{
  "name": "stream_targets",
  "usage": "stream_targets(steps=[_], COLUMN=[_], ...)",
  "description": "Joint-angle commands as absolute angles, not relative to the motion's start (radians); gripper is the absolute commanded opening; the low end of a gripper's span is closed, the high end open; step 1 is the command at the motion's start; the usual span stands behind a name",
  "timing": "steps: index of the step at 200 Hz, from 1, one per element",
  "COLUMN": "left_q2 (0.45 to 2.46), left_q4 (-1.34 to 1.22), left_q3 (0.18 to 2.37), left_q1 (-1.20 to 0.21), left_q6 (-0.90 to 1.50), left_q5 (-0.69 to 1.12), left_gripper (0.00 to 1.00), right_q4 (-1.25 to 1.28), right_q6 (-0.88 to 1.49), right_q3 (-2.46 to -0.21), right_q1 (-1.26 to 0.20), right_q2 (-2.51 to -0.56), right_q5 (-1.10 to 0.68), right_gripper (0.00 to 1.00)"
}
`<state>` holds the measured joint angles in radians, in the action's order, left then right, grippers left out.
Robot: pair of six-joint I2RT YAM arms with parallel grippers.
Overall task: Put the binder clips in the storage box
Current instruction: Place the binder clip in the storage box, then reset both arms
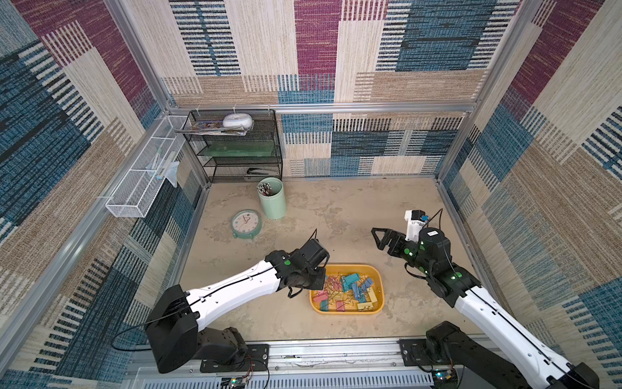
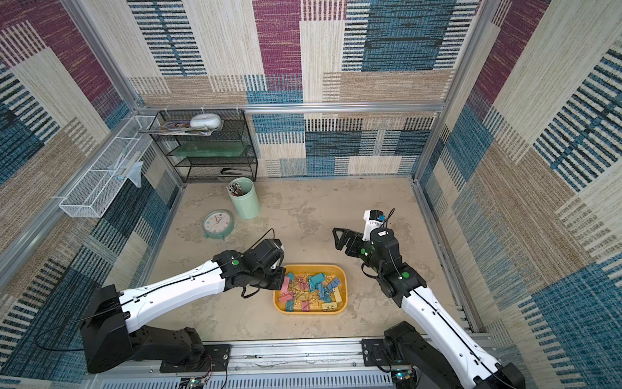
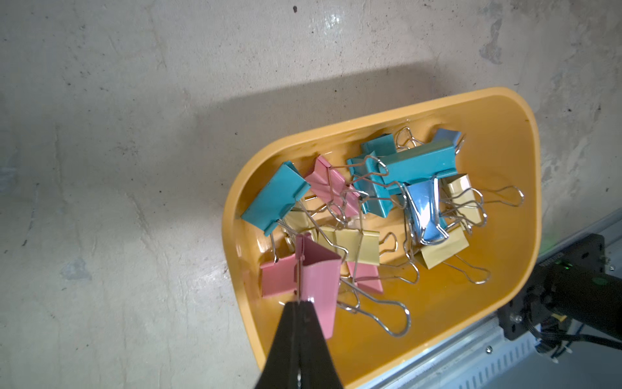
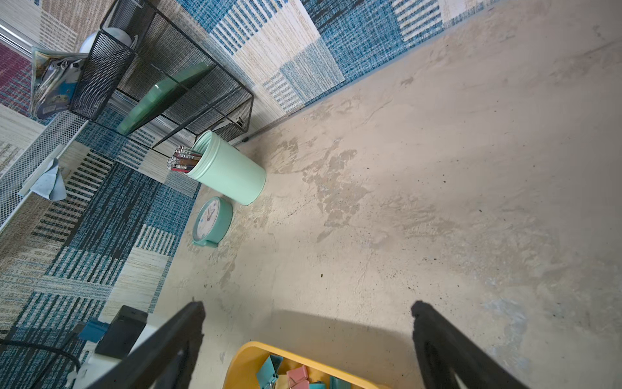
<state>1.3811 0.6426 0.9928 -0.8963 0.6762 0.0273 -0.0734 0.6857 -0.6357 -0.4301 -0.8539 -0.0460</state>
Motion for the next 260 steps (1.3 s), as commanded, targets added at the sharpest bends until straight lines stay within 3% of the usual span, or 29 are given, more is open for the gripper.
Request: stream_targets(steps=[1,12,44,69,107,124,149,185,222,238,260], left_q2=[1.376,1.352,1.235,1.079,0.756,0.647,0.584,0.691,0.884,1.006,1.157], left_q4=[0.613,0.6,0.592,0.575,0.381,0.217,-0.103,-0.364,-0.503,-0.6,-0.683], left_q3=[1.015,1.023,1.053,1.028,0.772,0.604,0.38,0.227,0.215,0.228,0.283], left_q1=[-0.907,-0.91,-0.911,-0.91,-0.904,-0.863,-0.676,-0.437,-0.176,-0.118,-0.087], left_q6=[0.646,0.636,0.573,0.512,0.255,0.1,-0.047,-0.134,-0.024,-0.014,-0.044], left_q5=[0.026,0.02,-0.055,-0.275,-0.813,-0.936,-0.798,-0.667,-0.339,-0.259,-0.19], left_gripper=[0.34,0.47,0.67,0.87,1.0,1.0,0.96,0.97,0.98,0.99,0.99], right_q4=[-0.086,-0.087,-0.102,-0.1,0.066,0.254,0.55,0.817,1.021,0.973,1.179], right_q6=[0.676,0.672,0.64,0.578,0.403,0.315,0.196,0.154,0.058,0.024,0.03], right_q3=[-0.649,-0.651,-0.673,-0.683,-0.573,-0.467,-0.331,-0.299,-0.346,-0.372,-0.297], right_q1=[-0.423,-0.419,-0.371,-0.32,-0.222,-0.181,-0.149,-0.092,-0.078,-0.074,-0.048], right_q2=[-0.851,-0.844,-0.834,-0.844,-0.849,-0.854,-0.944,-1.218,-1.462,-1.471,-1.52], right_q5=[-0.06,-0.046,0.013,0.163,0.447,0.476,0.504,0.432,0.43,0.395,0.359], right_gripper=[0.99,1.0,1.0,0.99,1.0,1.0,1.0,0.99,1.0,1.0,1.0])
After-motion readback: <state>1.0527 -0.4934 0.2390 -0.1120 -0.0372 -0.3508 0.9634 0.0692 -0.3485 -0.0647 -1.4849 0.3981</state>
